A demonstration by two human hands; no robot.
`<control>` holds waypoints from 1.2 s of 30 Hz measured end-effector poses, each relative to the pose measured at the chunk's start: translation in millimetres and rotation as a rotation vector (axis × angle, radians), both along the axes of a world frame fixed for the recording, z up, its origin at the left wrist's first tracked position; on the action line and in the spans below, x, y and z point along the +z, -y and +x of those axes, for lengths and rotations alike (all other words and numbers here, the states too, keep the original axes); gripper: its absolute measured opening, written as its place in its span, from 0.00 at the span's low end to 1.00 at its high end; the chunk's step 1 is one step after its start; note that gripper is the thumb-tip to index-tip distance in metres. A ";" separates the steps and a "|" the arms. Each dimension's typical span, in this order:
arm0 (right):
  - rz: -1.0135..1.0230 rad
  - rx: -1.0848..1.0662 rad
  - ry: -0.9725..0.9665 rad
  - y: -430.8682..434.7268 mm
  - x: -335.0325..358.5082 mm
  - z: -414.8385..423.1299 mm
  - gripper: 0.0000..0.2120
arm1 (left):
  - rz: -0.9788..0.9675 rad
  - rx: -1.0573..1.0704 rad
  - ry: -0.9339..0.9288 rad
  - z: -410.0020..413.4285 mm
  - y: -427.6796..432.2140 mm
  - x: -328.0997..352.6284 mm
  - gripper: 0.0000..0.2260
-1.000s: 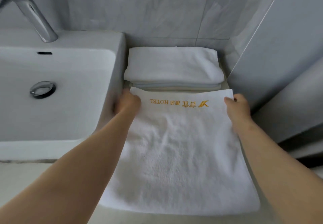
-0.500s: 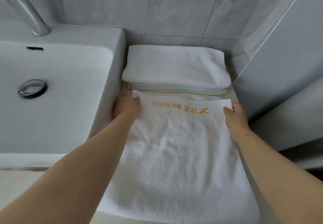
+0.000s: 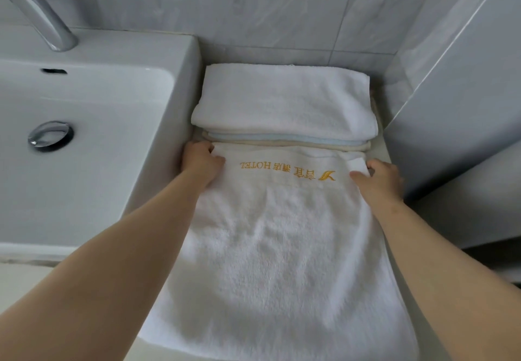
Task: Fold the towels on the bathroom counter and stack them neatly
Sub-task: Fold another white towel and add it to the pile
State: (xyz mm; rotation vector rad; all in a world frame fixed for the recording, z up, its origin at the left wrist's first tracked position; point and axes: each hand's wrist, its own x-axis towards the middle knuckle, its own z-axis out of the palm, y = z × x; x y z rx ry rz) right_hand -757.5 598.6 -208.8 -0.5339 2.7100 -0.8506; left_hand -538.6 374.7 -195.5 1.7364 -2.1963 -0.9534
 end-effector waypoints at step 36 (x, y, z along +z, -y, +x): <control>-0.992 -0.042 0.433 -53.2 105.4 58.4 0.06 | 0.076 -0.055 -0.805 71.0 -57.2 108.5 0.06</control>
